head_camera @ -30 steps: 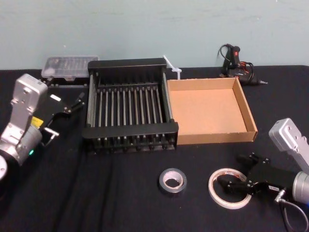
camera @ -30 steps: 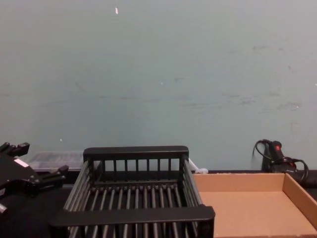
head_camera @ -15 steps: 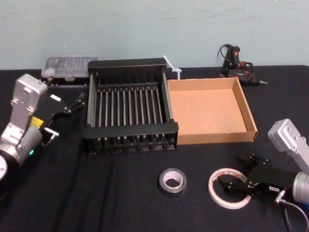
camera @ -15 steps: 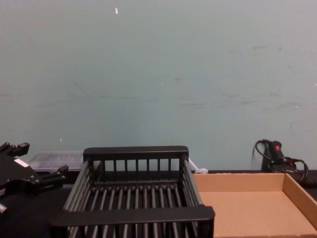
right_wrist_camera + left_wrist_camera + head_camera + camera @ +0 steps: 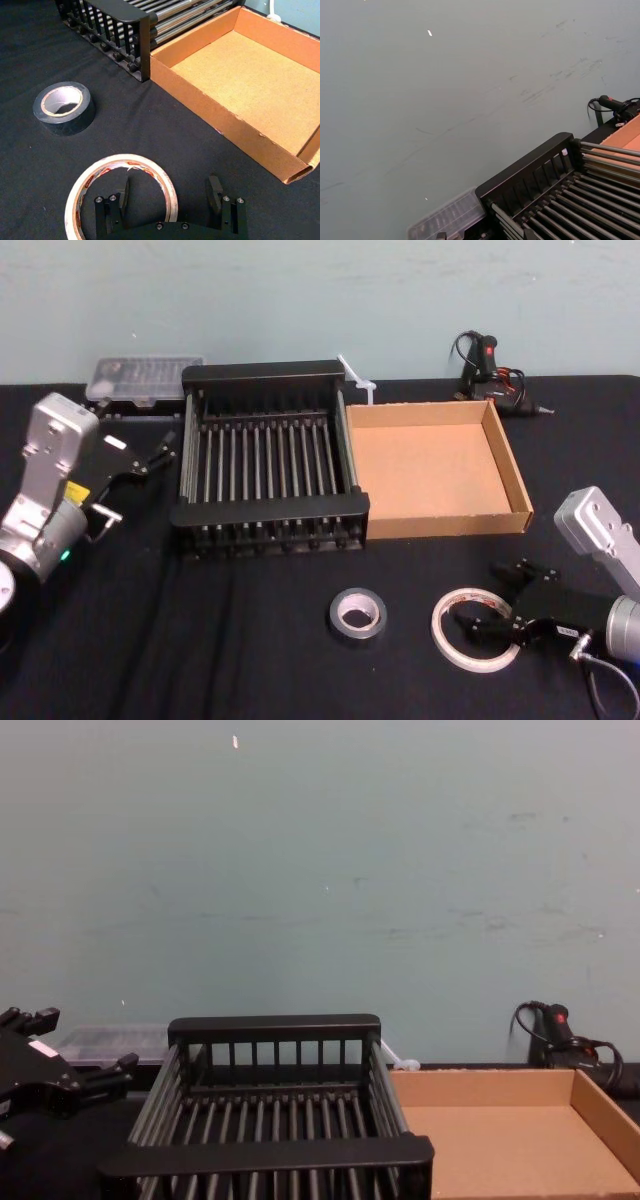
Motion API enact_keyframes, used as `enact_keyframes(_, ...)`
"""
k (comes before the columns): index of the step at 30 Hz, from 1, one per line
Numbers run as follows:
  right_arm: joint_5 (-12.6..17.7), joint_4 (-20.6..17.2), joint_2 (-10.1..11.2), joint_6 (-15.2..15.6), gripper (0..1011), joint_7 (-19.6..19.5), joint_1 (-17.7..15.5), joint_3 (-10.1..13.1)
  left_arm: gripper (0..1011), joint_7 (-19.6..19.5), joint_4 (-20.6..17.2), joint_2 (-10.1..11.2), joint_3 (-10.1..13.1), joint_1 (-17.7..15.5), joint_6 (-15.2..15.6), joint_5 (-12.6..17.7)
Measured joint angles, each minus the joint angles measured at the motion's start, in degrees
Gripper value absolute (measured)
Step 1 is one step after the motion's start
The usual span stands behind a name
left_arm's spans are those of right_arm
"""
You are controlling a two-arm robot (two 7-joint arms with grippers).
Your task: Pick up the white tape and place it into the black box , Pick up the silver tape and place it into the brown box.
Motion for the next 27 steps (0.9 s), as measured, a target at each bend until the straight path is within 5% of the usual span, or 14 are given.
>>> enact_keyframes(13, 0.0, -0.03, 0.0, -0.04, 993, -0.01, -0.05, 0.04, 1001, 0.0, 0.0, 0.0, 0.0, 0.0, 0.0, 0.0)
enact_keyframes(20, 0.01, -0.05, 0.0, -0.05, 859, -0.04, -0.05, 0.07, 1001, 0.0, 0.0, 0.0, 0.0, 0.0, 0.0, 0.0)
enact_keyframes(27, 0.04, -0.05, 0.0, -0.06, 607, -0.07, -0.05, 0.07, 1001, 0.0, 0.0, 0.0, 0.0, 0.0, 0.0, 0.0)
